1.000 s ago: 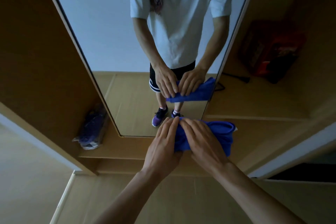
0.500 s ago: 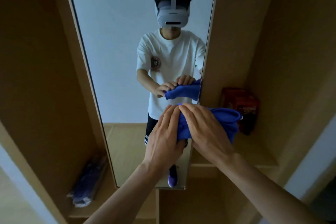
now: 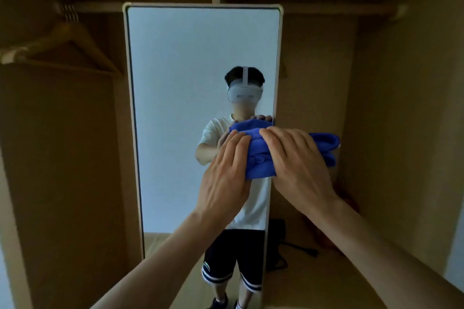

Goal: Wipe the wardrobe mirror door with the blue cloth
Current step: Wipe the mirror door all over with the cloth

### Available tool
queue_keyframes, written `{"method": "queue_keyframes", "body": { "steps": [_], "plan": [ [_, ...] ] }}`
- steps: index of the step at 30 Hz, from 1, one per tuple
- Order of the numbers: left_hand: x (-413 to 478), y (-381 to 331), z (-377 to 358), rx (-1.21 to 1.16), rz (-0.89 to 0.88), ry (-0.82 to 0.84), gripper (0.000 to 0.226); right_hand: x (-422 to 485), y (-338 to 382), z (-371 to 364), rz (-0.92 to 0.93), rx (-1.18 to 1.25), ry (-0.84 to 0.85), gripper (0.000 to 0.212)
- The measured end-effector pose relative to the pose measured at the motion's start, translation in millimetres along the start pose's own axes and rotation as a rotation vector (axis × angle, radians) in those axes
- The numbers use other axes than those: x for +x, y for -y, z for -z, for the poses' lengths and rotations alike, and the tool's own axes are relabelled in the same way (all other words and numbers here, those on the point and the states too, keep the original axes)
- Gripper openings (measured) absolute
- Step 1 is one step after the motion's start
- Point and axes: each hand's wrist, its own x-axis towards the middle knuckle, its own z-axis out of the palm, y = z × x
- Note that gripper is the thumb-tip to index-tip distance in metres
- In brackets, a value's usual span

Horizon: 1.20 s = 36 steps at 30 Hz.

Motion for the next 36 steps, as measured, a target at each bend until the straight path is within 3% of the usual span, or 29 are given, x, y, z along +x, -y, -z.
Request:
{"method": "queue_keyframes", "body": {
  "steps": [9,24,36],
  "plan": [
    [72,-5,10,0.114,-0.062,-0.053,0.073,59,-40,13,0.086,-0.085,-0.163,0.063],
    [212,10,46,0.264,-0.166,-0.214,0.067,188,-89,29,0.095,-0.191,-0.366,0.056],
    [258,23,41,0.272,-0.139,-0.116,0.072,226,-104,20,0.014,-0.205,-0.322,0.060]
  ]
}}
